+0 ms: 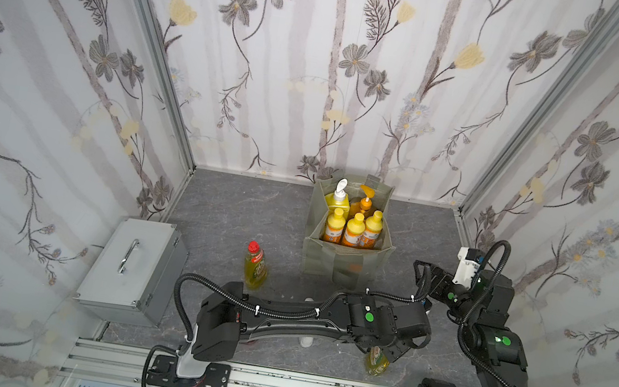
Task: Pack dish soap into the shopping bag
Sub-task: Pick up the bottle of dish soap at the center of the board.
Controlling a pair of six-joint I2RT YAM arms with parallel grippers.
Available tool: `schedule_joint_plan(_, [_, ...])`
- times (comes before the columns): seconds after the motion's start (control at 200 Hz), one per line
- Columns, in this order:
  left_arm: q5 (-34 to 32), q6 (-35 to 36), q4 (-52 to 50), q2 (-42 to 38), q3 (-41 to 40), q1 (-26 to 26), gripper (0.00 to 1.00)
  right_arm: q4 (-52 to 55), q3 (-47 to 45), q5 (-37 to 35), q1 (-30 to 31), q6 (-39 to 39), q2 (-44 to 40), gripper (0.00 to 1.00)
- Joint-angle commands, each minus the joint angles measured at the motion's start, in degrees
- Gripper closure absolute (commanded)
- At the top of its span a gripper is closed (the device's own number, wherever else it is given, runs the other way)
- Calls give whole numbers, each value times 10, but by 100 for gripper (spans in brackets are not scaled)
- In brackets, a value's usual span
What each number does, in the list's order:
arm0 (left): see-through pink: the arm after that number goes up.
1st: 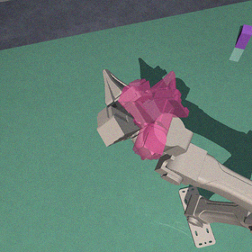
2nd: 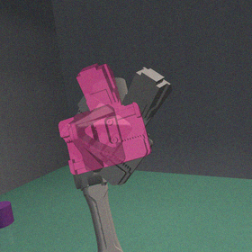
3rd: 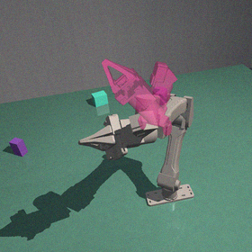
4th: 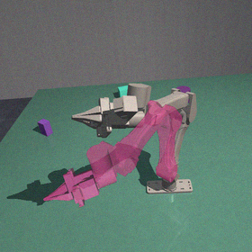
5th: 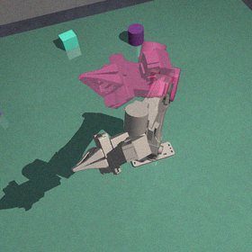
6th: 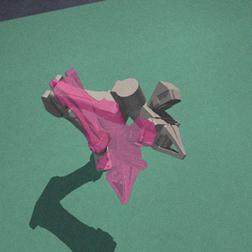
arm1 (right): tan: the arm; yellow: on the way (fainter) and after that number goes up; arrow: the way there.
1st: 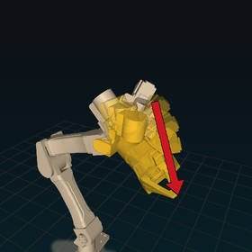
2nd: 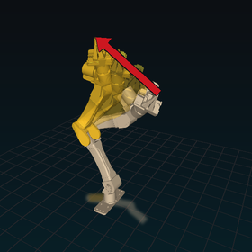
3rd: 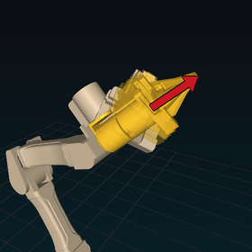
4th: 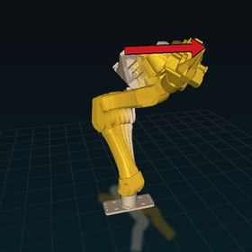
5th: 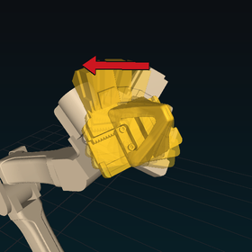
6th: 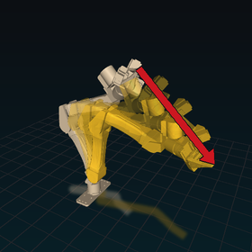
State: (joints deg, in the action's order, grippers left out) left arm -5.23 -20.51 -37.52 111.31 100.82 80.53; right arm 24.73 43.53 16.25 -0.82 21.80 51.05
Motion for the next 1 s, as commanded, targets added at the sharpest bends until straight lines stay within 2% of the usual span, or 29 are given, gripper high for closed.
schedule_joint_plan(0.0, [-3,13,-26,6,-14,-3,66,-21,-1,7,0,-4,1,0])
schedule_joint_plan(0.125, [-1,17,-23,7,-21,-6,52,-21,-1,8,0,-4,1,0])
schedule_joint_plan(0.41, [9,8,-8,7,-44,-6,48,-22,-2,8,-1,-4,4,0])
schedule_joint_plan(0.565, [17,1,-4,0,-61,-6,31,-23,-2,10,-1,-5,7,0])
schedule_joint_plan(0.685, [23,-5,0,-5,-76,-6,24,-24,-2,10,0,-5,8,0])
schedule_joint_plan(0.754, [22,-8,4,-8,-87,-6,25,-24,-3,10,0,-6,8,0])
schedule_joint_plan(0.899, [11,-11,15,-17,-108,-6,46,-25,-2,11,0,-7,9,0])
schedule_joint_plan(0.994, [1,-8,17,-23,-113,-10,53,-25,-3,11,-1,-6,10,0])
